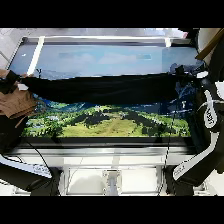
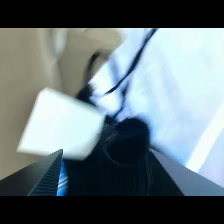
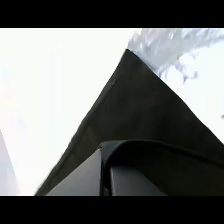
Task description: Fold the clothes and pants, and hang the long-sleeved shirts on hangers.
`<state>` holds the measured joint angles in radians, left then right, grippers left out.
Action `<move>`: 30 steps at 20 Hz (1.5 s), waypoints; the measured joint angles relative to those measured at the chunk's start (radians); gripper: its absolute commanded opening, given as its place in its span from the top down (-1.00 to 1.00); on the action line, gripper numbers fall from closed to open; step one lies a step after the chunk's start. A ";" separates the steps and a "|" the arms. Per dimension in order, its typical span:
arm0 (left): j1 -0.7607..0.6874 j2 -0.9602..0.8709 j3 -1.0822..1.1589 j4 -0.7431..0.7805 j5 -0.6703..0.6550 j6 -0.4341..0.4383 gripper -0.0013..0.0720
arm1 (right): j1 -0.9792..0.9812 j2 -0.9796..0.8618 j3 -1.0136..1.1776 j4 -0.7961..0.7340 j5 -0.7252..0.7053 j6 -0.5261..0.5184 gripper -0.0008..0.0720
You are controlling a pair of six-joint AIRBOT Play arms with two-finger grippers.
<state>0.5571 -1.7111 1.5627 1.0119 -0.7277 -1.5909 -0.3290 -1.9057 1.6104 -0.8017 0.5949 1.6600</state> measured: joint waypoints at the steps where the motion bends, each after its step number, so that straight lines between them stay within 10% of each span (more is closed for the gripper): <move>1: 0.000 -0.001 0.003 -0.047 0.031 0.008 -0.70 | 0.003 -0.003 0.001 0.000 -0.011 0.009 0.95; 2: -0.002 -0.001 0.010 -0.093 0.056 0.024 -0.70 | 0.004 -0.004 0.002 0.001 -0.012 0.014 0.84; 4: -0.009 -0.001 0.032 -0.155 0.071 0.072 -0.70 | 0.003 -0.005 0.008 -0.005 -0.005 0.019 -0.08; 5: -0.013 0.000 0.048 -0.172 0.059 0.103 -0.70 | 0.000 -0.005 0.018 -0.017 0.012 0.019 -0.13; 14: -0.211 0.068 0.154 -0.195 -0.217 0.474 -0.70 | -0.093 0.033 0.230 -0.237 0.411 -0.050 -0.13; 30: -0.756 0.082 0.163 0.148 -0.166 0.505 -0.69 | -0.252 -0.215 0.265 0.035 0.603 -0.288 -0.14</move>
<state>-0.1989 -1.6287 1.7252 1.1595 -0.8940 -1.0855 -0.5808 -2.1208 1.8755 -0.7666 1.1976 1.3720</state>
